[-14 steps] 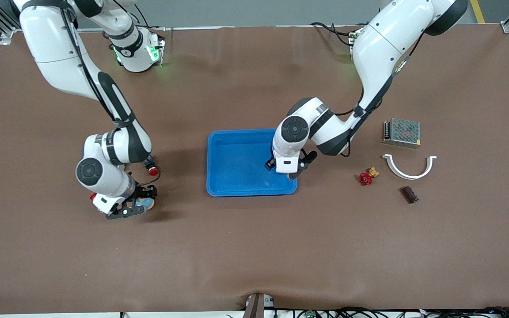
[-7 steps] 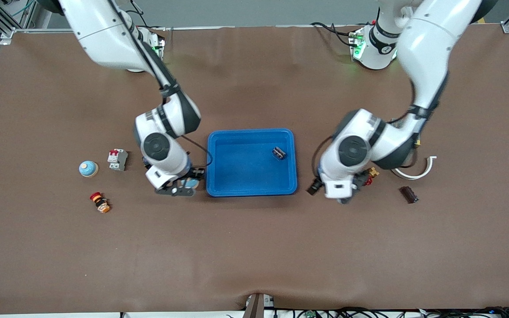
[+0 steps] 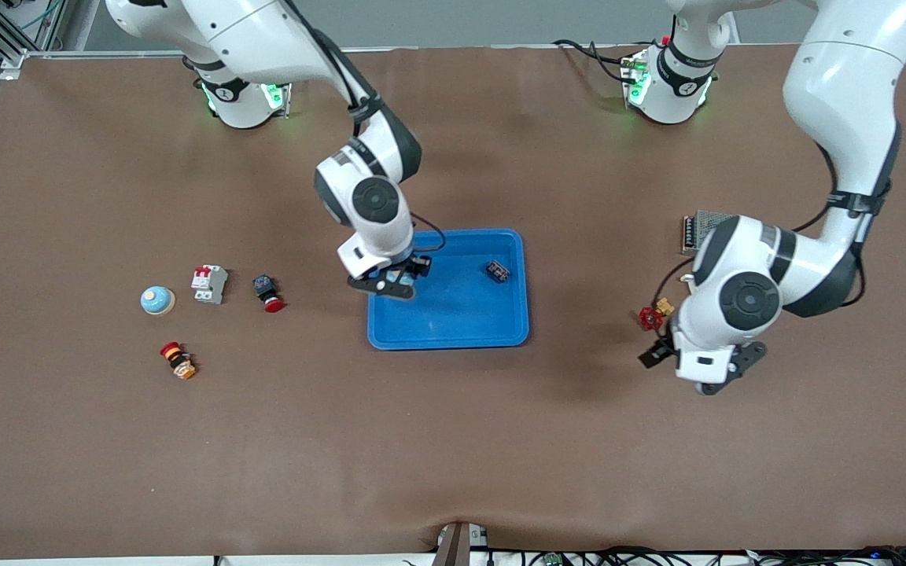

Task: Place electrolytic capacitor and blue bell in tray
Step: 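Carry the bell with the right gripper while the left gripper grasps a capacitor, then lower the blue bell into the tray and open the right gripper, then grasp another bell with the right gripper while the left gripper lifts the capacitor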

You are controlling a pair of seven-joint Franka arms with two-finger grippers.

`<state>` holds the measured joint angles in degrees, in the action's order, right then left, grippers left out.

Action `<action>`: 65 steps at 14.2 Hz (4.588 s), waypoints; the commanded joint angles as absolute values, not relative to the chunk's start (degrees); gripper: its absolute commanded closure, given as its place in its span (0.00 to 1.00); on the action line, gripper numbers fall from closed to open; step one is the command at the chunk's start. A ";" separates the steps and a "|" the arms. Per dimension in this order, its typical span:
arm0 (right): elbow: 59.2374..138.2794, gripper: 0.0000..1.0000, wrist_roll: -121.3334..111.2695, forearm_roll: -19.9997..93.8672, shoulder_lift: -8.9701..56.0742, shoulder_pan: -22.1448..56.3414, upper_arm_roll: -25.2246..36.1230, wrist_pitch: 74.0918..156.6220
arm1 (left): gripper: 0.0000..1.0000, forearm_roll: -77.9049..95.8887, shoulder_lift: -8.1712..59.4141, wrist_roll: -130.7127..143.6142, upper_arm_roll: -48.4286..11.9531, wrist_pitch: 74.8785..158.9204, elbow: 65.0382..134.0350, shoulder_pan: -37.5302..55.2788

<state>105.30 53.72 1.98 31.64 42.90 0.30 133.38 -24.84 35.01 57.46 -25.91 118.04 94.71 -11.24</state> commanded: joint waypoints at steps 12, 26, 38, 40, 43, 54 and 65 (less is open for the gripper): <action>109.95 0.64 55.99 2.64 31.64 47.11 1.05 141.33 | 0.26 -36.48 39.37 47.81 -26.72 131.31 102.39 -25.66; 109.86 0.00 56.51 2.64 32.97 48.42 1.05 142.91 | 1.00 -33.93 38.94 48.87 -28.47 129.82 101.16 -24.70; 117.31 0.00 25.37 -1.49 5.12 32.55 1.58 114.52 | 1.00 -33.93 36.39 56.94 -35.76 123.31 98.35 -24.43; 120.05 0.00 15.95 -1.58 2.91 26.22 1.58 114.78 | 1.00 -33.93 36.30 60.01 -37.52 123.05 98.35 -24.43; 120.94 0.00 2.15 -1.50 2.29 16.90 1.49 114.96 | 1.00 -34.01 36.30 64.15 -40.42 122.08 98.44 -24.26; 124.28 0.00 -30.48 -1.58 8.34 -3.85 1.49 130.76 | 1.00 -34.01 38.58 84.62 -42.45 122.08 96.59 -13.02; 126.47 0.00 -43.77 -1.49 17.84 -11.60 1.41 145.98 | 1.00 -33.75 42.27 96.50 -42.10 122.70 93.34 0.69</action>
